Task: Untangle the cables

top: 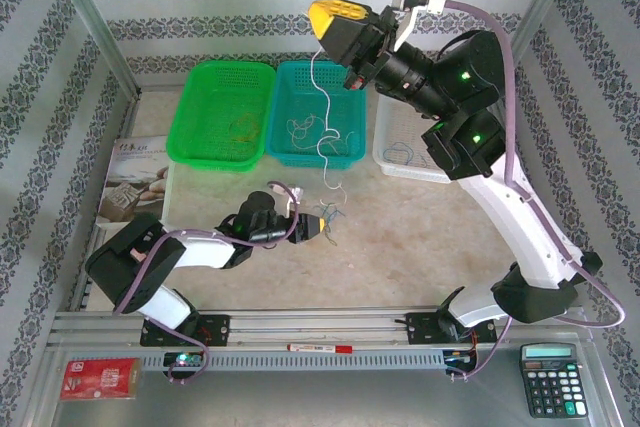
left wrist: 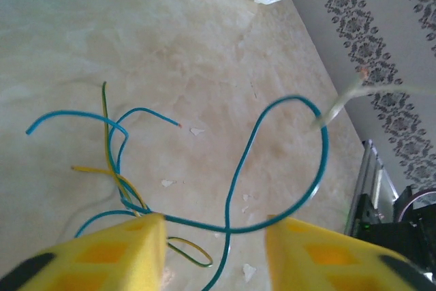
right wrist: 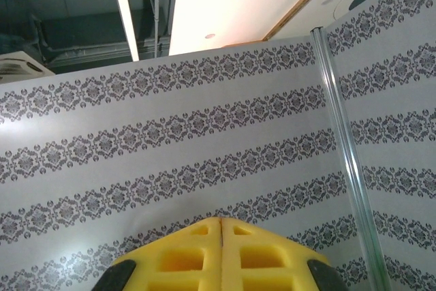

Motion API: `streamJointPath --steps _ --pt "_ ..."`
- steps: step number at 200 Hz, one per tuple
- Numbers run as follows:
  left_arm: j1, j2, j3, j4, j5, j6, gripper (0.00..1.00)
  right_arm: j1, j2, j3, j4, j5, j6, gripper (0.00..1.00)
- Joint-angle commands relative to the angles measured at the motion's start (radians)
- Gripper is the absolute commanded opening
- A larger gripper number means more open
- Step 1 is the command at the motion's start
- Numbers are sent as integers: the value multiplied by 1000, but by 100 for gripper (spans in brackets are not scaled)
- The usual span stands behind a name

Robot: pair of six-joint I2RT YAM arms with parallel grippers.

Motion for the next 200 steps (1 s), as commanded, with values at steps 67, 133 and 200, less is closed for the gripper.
streamJointPath --steps 67,133,200 --pt "-11 73 -43 201 -32 -67 0 13 -71 8 23 -14 -24 0" --pt "-13 -52 -69 34 -76 12 1 12 -70 15 21 -28 -20 0" --pt "-38 -160 -22 -173 -132 173 41 12 -66 10 26 -34 -14 0"
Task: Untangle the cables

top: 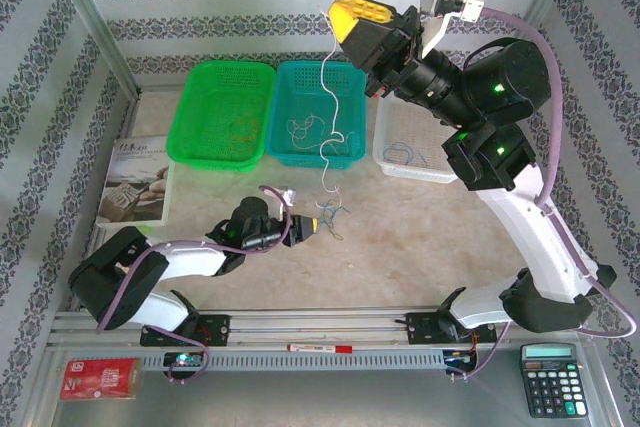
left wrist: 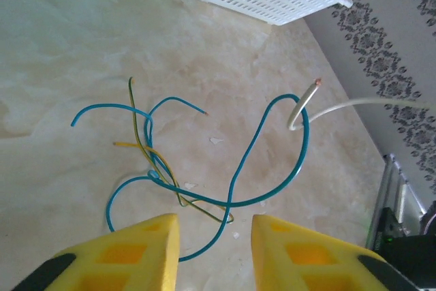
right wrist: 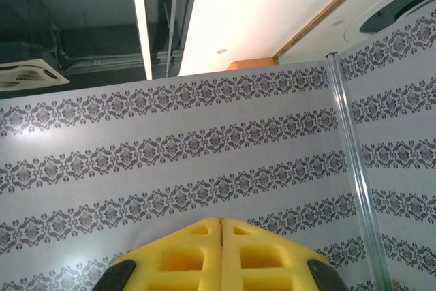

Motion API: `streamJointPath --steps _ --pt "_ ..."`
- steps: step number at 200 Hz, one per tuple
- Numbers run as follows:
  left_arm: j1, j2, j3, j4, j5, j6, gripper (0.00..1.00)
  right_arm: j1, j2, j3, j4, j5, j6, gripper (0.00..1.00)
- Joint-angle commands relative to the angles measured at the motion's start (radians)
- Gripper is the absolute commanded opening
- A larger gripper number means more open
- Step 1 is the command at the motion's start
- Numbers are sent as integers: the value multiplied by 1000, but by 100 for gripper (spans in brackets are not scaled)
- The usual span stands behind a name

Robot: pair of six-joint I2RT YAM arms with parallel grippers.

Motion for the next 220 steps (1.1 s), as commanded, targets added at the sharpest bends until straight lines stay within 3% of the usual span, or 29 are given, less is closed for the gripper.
streamJointPath --steps 1,68,138,153,180,198,220 --pt "-26 -29 34 -104 -28 103 41 8 -5 9 27 -22 -4 0" --pt "-75 -18 82 -122 -40 176 48 12 -3 3 31 -25 4 0" --pt "-79 83 151 -75 -67 190 46 24 -15 -30 50 -23 20 0" --pt "-79 108 158 -50 -72 185 41 27 -16 -39 51 -21 23 0" --pt "-79 132 155 0 -87 171 12 28 -22 -46 50 -19 23 0" --pt "-79 128 143 19 -96 160 0 28 -28 -50 43 -16 16 0" --pt "-79 116 125 12 -105 153 0 25 -38 -52 29 -9 -4 0"
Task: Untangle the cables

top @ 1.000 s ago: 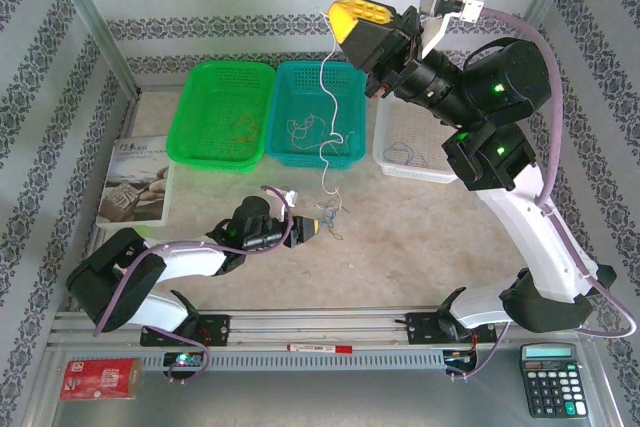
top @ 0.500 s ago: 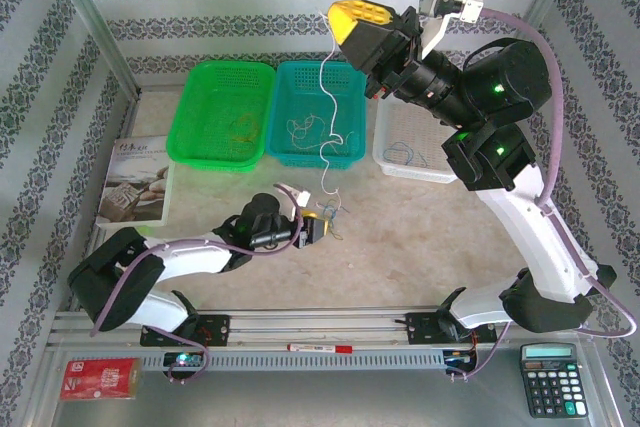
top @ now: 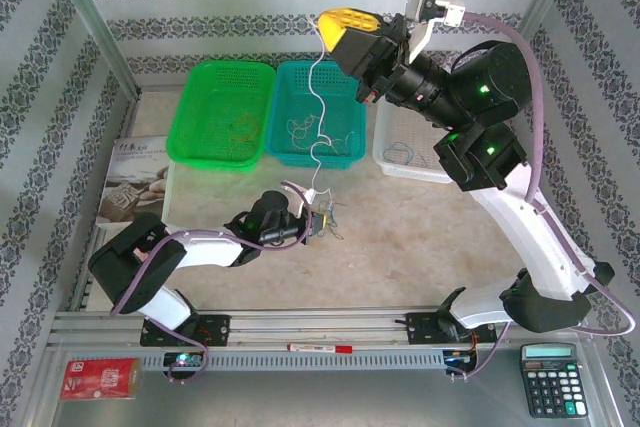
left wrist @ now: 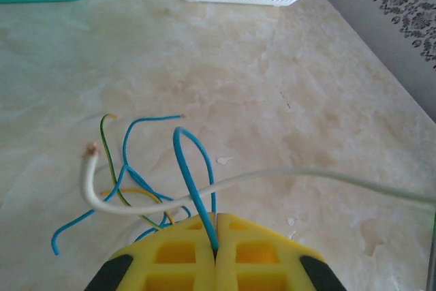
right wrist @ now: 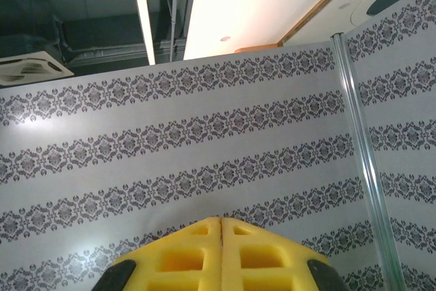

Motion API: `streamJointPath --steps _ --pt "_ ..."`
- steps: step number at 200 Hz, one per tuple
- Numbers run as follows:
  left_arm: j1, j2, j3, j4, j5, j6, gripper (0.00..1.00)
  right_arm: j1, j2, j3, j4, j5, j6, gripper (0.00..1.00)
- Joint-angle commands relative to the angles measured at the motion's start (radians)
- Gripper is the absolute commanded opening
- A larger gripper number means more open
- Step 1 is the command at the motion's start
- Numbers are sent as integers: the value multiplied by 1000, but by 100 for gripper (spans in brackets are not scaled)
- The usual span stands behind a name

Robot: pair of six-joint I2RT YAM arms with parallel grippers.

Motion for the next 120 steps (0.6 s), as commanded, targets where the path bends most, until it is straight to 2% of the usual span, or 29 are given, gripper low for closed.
streamJointPath --steps 1,53,120 --pt "-11 -12 -13 52 -22 -11 0 10 -37 -6 18 1 -13 0" --pt "-11 -54 -84 29 -60 -32 0 -32 -37 48 3 3 -25 0" --pt "-11 -93 -140 29 -82 -52 0 -139 -21 138 7 26 -22 0"
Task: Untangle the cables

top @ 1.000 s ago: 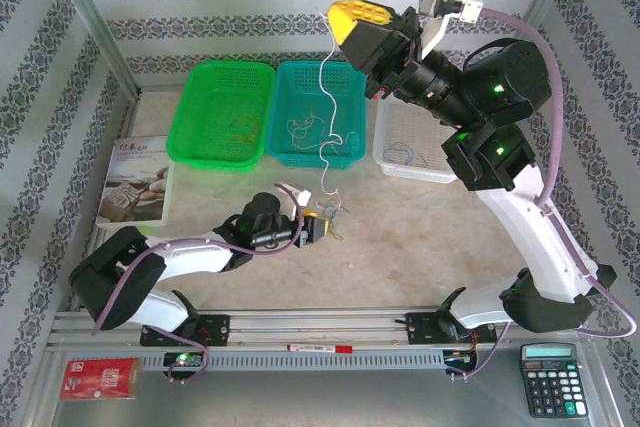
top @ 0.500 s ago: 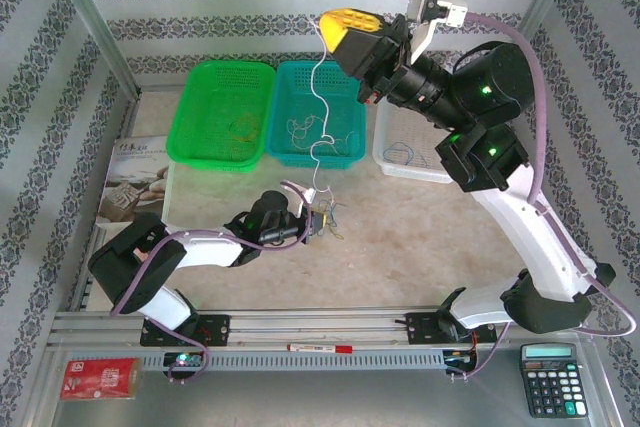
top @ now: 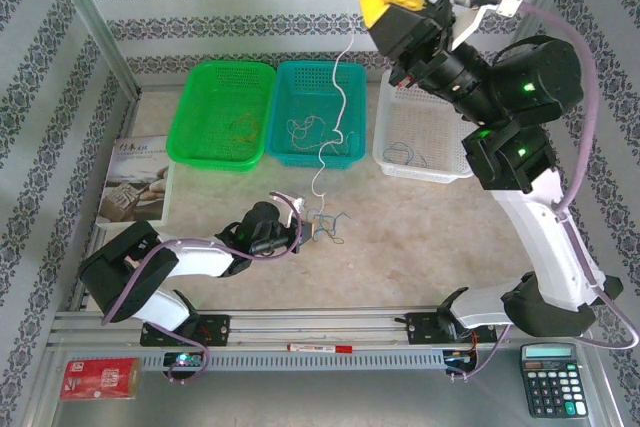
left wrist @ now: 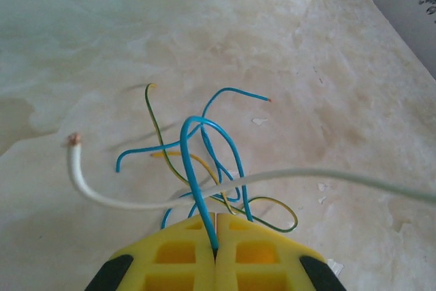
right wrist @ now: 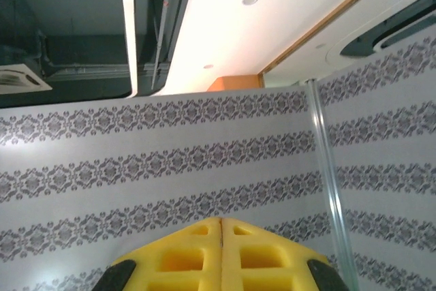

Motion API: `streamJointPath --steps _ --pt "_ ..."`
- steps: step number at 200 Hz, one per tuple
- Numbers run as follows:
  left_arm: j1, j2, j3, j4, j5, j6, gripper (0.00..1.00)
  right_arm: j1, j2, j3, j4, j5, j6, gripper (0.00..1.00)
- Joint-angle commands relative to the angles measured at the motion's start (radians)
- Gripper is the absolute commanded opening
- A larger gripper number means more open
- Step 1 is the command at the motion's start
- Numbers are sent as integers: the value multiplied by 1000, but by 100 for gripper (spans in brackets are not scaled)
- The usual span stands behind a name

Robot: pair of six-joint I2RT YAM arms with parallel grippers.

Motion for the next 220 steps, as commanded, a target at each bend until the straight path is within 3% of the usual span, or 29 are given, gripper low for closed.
streamJointPath --steps 1,135,220 --pt "-11 -26 -17 22 -20 -20 0 -33 2 52 26 20 -12 0" --pt "-11 -31 -35 22 -30 -30 0 -211 28 209 41 54 50 0" --pt "-12 -27 -33 18 -35 -43 0 -220 107 240 41 0 135 0"
